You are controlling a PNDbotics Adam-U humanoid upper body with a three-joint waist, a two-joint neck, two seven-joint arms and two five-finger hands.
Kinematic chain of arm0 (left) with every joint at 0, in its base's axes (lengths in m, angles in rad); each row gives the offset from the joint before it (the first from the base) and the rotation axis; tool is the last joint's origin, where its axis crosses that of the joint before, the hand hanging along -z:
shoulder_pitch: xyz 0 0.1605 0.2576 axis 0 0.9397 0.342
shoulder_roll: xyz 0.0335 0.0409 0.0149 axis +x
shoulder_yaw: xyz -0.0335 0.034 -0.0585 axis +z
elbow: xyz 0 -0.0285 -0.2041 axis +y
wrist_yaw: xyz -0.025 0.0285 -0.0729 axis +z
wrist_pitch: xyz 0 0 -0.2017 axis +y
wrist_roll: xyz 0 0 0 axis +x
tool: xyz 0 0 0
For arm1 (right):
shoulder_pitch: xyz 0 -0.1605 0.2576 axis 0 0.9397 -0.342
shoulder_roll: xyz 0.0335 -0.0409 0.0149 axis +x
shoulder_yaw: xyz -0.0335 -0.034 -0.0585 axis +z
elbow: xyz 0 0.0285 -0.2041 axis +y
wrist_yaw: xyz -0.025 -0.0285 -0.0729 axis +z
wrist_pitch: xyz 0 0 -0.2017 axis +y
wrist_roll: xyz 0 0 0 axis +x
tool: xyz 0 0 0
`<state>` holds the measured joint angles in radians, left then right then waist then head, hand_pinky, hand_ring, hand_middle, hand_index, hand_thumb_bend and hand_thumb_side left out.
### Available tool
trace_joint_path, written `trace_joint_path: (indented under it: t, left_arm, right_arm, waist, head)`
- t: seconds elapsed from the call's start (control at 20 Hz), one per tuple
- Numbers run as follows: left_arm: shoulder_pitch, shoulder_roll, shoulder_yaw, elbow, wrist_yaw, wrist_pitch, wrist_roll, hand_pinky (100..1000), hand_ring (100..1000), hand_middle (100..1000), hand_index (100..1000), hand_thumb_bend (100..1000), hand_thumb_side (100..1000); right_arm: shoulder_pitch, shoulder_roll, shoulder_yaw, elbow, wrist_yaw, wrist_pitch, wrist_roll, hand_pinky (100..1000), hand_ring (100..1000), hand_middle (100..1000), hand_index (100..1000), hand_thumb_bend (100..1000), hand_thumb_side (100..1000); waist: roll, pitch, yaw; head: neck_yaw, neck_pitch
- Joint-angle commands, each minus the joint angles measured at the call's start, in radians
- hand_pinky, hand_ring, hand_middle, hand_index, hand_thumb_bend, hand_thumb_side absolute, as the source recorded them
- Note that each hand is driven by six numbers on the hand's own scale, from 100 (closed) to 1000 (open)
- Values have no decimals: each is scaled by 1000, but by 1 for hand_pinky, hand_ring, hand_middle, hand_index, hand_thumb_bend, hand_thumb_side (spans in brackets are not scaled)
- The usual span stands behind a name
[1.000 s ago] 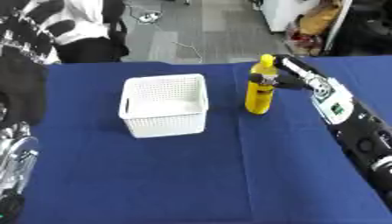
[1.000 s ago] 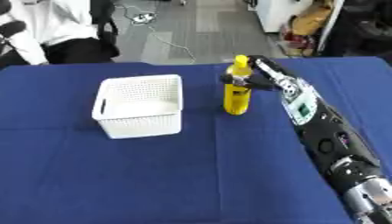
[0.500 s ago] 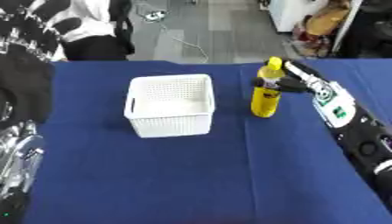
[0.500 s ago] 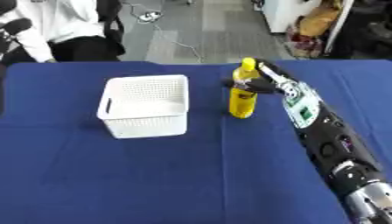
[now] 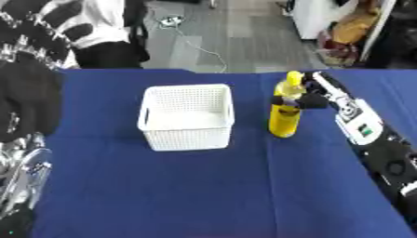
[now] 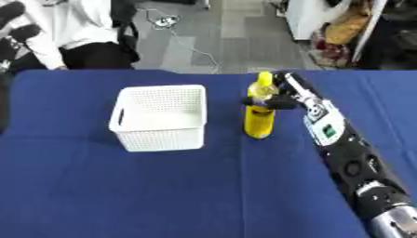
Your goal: Pick up objects on the table and place them in the box.
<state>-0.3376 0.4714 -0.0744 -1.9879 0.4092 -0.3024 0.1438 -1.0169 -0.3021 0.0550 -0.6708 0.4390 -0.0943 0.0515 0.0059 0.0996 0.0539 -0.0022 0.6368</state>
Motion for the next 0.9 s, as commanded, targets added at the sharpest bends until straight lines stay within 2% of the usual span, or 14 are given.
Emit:
trace_joint_path:
  t: [0.05, 0.15, 0.2, 0.35, 0.4, 0.65, 0.9]
  left_arm:
    - [-24, 9, 1, -12, 4, -3, -4, 799, 821, 857, 841, 297, 1000]
    - [-26, 10, 0, -12, 5, -3, -5, 799, 820, 856, 840, 297, 1000]
    - [-27, 10, 0, -12, 5, -2, -6, 798, 819, 855, 839, 296, 1000]
    - [-29, 9, 0, -12, 6, -2, -6, 797, 818, 854, 839, 296, 1000]
    - [-29, 9, 0, -12, 7, -2, -7, 793, 815, 853, 838, 295, 1000]
    - [-26, 11, -1, -12, 9, -1, -9, 792, 814, 852, 837, 296, 1000]
    - [-21, 15, 1, -12, 9, -1, -8, 792, 813, 852, 836, 296, 1000]
  right_arm:
    - [-8, -24, -13, -6, -44, -52, -87, 100, 212, 252, 431, 875, 454]
    - [2, -36, -12, -7, -82, -91, -132, 100, 126, 189, 394, 795, 433]
    - [6, -42, -9, -9, -99, -110, -151, 100, 100, 174, 409, 809, 426]
    - [17, -53, -1, -12, -136, -164, -198, 100, 100, 171, 418, 811, 422]
    - [19, -56, 1, -14, -145, -181, -208, 100, 100, 166, 457, 789, 414]
    - [24, -63, 7, -28, -179, -260, -244, 100, 100, 164, 480, 786, 390]
    - [18, -74, 19, -59, -226, -287, -239, 100, 100, 163, 485, 787, 377]
  waist:
    - [2, -10, 3]
    - [1, -8, 4]
    - [1, -6, 5]
    - [0, -5, 6]
    - [0, -5, 6]
    - [-1, -6, 4]
    - [-3, -11, -1]
  head:
    - [9, -17]
    - [11, -18]
    - [12, -18]
    - [14, -17]
    - [14, -15]
    - [13, -12]
    - [17, -7]
